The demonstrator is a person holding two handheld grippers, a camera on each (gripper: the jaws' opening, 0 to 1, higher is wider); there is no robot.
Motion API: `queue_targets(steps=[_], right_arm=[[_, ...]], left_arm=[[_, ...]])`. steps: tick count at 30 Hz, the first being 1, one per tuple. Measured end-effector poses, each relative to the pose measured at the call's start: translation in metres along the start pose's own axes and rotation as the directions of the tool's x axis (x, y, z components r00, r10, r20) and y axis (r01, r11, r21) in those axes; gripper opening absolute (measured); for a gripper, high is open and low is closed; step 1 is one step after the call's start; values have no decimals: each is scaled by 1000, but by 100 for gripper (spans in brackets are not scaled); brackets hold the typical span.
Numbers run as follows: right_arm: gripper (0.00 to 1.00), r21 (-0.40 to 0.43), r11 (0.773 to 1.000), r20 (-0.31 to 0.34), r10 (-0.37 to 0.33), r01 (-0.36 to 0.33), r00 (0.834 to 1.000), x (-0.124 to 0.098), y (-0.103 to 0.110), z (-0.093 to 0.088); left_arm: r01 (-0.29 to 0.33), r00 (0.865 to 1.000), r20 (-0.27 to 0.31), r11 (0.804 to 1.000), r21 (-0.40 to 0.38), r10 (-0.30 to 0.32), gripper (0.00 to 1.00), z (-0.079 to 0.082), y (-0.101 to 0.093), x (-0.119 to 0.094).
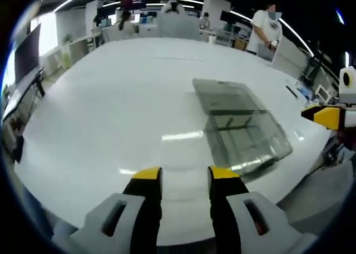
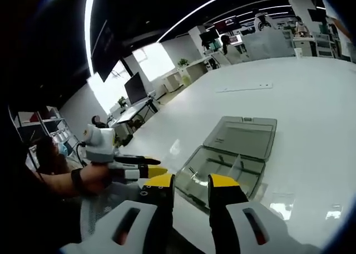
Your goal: Insert the divider into the dual guide fixture by aligning both edges with the guide slots and pushing it downward to the bottom, including one-sided entry, uneven engagement, binding, and posture correction.
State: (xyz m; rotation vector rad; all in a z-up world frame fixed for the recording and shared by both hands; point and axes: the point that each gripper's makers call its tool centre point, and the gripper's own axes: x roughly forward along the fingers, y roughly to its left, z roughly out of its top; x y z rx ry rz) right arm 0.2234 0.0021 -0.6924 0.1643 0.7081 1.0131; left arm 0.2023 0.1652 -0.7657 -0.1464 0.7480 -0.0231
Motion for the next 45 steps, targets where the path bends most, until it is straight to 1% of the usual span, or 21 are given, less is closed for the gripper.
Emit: queue_targets(steps=[5,7,8,11,17,19,23,31,35,38,40,42,45], right_arm=[[19,8,1000,13,18,-19,1000,1,5,2],[19,3,1000,10,16,-16,1000,3,6,1],[19,3,1000,8,15,-15,1000,3,5,0],[19,7,1000,7,25,-25,1000,4,8,0],[19,7,999,12,36,-36,999,5,11,0],[18,29,998,17,49,-49,999,7,11,0],[18,31,998,25,54,-55,998,8,13,1],[18,34,997,30,69,-70,997,12,18,3],[17,34,997,30,75,-76,997,12,21,4],[17,37,996,33,75,-76,997,12,21,5],[16,42,996,34,76,-77,997,13,21,5],[16,48,995,31,83,-84,996,14,23,4],[15,71,993,41,89,-91,995,15,25,3]], left_arm=[[19,1000,23,1000,-3,-19,31,6,-6,-4],[55,997,48,998,3,-55,31,11,-14,-5],[51,998,45,999,0,-51,31,11,-14,-5],[67,996,64,998,4,-68,31,16,-20,-7],[94,993,76,996,14,-94,31,20,-31,-11],[104,991,83,994,17,-105,31,22,-36,-11],[126,986,104,992,20,-128,31,26,-46,-15],[167,979,113,985,29,-170,31,27,-58,-18],[190,973,127,981,35,-193,31,30,-65,-21],[220,963,149,974,49,-225,31,34,-73,-23],[226,960,148,971,78,-236,31,34,-78,-23],[237,957,154,968,80,-247,31,35,-81,-24],[264,947,166,960,90,-275,31,38,-89,-26]])
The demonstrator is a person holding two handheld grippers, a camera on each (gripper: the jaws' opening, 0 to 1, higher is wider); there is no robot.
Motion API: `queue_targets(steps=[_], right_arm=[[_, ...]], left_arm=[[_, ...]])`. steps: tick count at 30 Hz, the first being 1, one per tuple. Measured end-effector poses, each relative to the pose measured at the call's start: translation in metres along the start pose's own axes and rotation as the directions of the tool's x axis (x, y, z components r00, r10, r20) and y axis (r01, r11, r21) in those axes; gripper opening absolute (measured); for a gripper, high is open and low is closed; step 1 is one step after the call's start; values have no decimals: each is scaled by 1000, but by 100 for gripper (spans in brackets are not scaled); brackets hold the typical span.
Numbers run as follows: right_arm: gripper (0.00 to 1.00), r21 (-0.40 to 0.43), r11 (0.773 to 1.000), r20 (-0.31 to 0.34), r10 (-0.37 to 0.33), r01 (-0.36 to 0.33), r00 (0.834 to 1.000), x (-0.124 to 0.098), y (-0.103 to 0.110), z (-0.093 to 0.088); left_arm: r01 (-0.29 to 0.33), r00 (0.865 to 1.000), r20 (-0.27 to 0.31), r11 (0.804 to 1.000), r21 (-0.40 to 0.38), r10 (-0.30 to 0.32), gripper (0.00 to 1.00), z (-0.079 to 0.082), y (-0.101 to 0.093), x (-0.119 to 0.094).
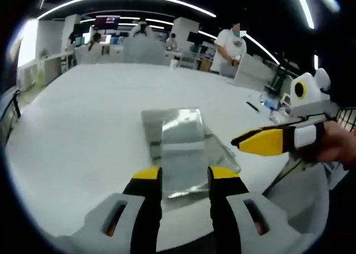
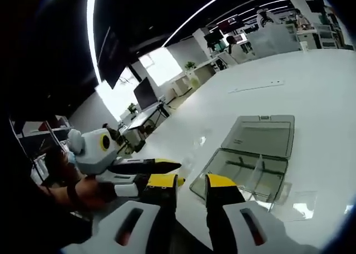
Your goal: Insert the divider into the dual guide fixture by aligning both edges with the guide slots and pushing it downward to the bottom, including one-sided entry, uneven engagement, binding, and posture correction.
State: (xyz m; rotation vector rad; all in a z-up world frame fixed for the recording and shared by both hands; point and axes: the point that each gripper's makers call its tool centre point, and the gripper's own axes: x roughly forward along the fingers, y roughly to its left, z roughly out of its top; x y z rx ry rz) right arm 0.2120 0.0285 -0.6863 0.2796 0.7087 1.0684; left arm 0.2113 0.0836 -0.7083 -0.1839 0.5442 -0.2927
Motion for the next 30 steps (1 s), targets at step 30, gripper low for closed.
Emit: queue_targets(steps=[30], right_arm=[[5,181,983,112,9,-30,994,-3,-2,14]], left_arm=[[171,980,91,984,44,-174,31,15,-39,1]])
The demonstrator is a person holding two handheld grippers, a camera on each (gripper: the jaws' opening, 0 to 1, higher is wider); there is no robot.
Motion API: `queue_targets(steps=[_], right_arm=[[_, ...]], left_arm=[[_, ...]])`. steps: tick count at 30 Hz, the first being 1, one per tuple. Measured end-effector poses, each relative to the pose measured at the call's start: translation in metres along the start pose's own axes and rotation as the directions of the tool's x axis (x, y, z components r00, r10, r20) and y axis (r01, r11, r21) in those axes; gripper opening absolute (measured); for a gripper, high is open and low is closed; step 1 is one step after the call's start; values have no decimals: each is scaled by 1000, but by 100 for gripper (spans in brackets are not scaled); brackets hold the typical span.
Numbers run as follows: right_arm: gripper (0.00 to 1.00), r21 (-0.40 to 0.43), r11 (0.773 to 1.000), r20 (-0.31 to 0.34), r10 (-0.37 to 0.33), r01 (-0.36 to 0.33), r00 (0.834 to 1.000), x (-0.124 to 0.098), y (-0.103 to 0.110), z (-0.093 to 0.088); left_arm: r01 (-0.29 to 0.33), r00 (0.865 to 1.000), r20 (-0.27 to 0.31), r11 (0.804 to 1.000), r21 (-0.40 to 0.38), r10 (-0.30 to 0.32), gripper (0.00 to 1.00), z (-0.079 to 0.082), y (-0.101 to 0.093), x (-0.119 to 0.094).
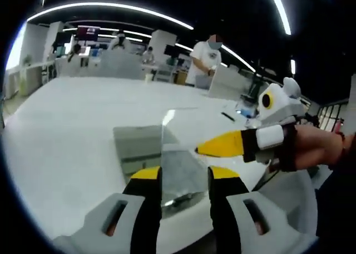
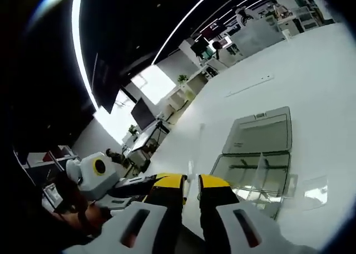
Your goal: Insert the divider into the dual guide fixture by aligning both edges with the guide slots and pushing it downward to the bottom, including one-sided entry, uneven engagement, binding, and posture correction.
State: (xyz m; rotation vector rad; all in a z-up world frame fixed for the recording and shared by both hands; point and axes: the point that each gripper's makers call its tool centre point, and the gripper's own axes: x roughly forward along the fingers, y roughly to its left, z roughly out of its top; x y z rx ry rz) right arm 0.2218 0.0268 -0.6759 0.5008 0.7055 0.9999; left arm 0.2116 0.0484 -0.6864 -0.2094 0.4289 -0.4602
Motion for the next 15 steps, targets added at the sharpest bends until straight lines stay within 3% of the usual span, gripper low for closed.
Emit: queue_targets(steps=[15], right_arm=[[1,80,997,21,8,-10,1000,-1,5,-2]], left_arm=[[1,1000,10,999,-39,0,31,-2,-3,-4]])
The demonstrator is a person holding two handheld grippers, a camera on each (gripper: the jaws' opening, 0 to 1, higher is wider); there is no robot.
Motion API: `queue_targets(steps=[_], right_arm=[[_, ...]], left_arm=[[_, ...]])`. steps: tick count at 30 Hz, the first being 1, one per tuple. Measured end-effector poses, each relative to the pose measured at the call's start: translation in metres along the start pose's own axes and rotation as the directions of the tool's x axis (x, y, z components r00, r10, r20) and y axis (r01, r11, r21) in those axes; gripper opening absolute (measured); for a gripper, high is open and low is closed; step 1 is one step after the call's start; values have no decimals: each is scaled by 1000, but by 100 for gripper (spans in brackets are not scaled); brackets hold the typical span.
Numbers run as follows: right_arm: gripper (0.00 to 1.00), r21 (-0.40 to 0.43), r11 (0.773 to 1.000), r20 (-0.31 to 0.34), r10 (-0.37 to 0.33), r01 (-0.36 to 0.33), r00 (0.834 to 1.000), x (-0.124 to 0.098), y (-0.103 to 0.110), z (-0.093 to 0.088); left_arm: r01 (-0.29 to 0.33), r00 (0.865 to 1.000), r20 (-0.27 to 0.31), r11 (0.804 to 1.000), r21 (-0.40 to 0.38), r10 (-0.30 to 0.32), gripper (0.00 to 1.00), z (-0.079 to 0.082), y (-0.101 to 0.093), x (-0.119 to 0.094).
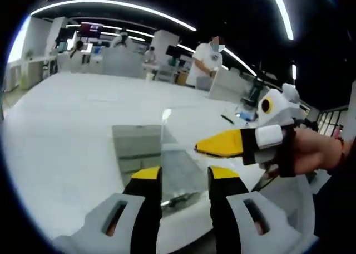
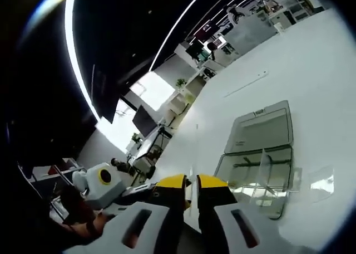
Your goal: Insert the divider into the dual guide fixture by aligning both edges with the guide slots and pushing it downward to the bottom, including one-sided entry, uneven engagement, binding, and posture correction.
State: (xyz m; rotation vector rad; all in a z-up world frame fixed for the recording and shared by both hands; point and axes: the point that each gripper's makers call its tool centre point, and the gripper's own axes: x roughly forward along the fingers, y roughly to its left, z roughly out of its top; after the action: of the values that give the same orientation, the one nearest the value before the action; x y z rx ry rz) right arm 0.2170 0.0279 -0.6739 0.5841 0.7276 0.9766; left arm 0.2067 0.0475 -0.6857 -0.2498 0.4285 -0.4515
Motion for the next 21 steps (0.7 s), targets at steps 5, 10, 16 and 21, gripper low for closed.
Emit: queue_targets(steps=[5,10,16,21], right_arm=[[1,46,999,-1,-3,4,1000,0,-1,0],[1,79,997,-7,-20,21,1000,-1,-1,0],[0,105,993,-39,-49,53,998,0,-1,-2],[0,108,991,-66,-71,78,995,0,1,-2]], left_arm=[[1,1000,0,1000,3,-1,31,0,-1,0],[1,1000,0,1000,3,-1,31,0,-1,0],[7,1000,-1,1000,-1,-7,31,-1,-1,0],[13,1000,0,1000,10,-13,32,-1,0,-2]])
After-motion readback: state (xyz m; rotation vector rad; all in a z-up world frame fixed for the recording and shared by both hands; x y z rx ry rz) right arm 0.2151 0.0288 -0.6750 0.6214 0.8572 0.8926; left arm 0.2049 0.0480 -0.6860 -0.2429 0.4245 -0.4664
